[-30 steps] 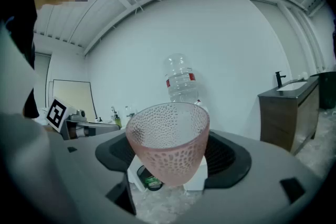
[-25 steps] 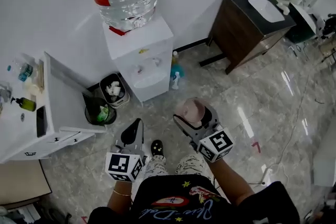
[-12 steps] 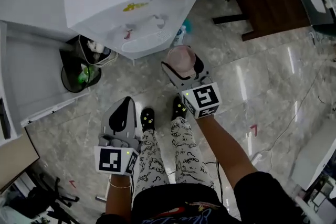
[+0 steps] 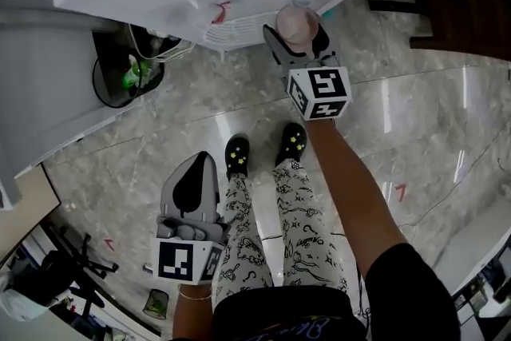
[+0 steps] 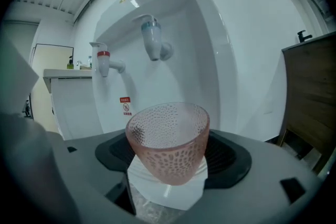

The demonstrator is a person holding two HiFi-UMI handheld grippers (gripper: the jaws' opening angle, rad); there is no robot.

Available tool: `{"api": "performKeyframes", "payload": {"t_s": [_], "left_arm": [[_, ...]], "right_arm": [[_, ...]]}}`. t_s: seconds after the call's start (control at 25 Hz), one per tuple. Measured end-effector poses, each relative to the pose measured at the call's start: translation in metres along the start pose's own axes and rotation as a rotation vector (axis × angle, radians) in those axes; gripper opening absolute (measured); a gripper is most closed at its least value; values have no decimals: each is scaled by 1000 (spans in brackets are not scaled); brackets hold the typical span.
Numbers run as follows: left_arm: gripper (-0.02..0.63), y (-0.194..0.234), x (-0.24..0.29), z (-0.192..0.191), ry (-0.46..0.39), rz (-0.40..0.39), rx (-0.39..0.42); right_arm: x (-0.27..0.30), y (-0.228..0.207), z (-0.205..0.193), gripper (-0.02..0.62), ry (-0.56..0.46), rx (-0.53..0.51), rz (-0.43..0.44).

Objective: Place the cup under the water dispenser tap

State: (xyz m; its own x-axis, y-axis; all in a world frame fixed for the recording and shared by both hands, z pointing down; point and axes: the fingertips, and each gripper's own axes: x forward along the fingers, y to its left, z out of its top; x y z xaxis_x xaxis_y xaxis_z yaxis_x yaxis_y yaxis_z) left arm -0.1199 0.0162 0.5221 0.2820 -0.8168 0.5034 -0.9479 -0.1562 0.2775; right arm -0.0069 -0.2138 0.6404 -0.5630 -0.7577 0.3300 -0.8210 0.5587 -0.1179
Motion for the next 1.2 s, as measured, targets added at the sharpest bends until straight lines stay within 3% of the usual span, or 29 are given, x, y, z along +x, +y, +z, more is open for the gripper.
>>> {"api": "performKeyframes", "payload": {"t_s": [0.24,0.64,0.8,1.04,1.12,1.2], "left_arm": [[-3,10,2,6,-1,18,-12],[-3,-2,5,12,-43,-10,-54],[-3,-5,1,6,-15,-14,-39],[-3,-17,-3,18,-65,-29,-33],[-3,-21,-8,20,-41,-35,8],[-3,-31,-12,29,-27,-72,56]], "right_arm": [[22,0,-11,360,57,-39,4],[24,3,-15,362,57,29,67],[25,-1,-36,364,132,55,61],[-25,-7,-62,364,151,191,1],[-55,7,-52,362,156,164,45],[-88,30,-25,362,144,94,141]]}}
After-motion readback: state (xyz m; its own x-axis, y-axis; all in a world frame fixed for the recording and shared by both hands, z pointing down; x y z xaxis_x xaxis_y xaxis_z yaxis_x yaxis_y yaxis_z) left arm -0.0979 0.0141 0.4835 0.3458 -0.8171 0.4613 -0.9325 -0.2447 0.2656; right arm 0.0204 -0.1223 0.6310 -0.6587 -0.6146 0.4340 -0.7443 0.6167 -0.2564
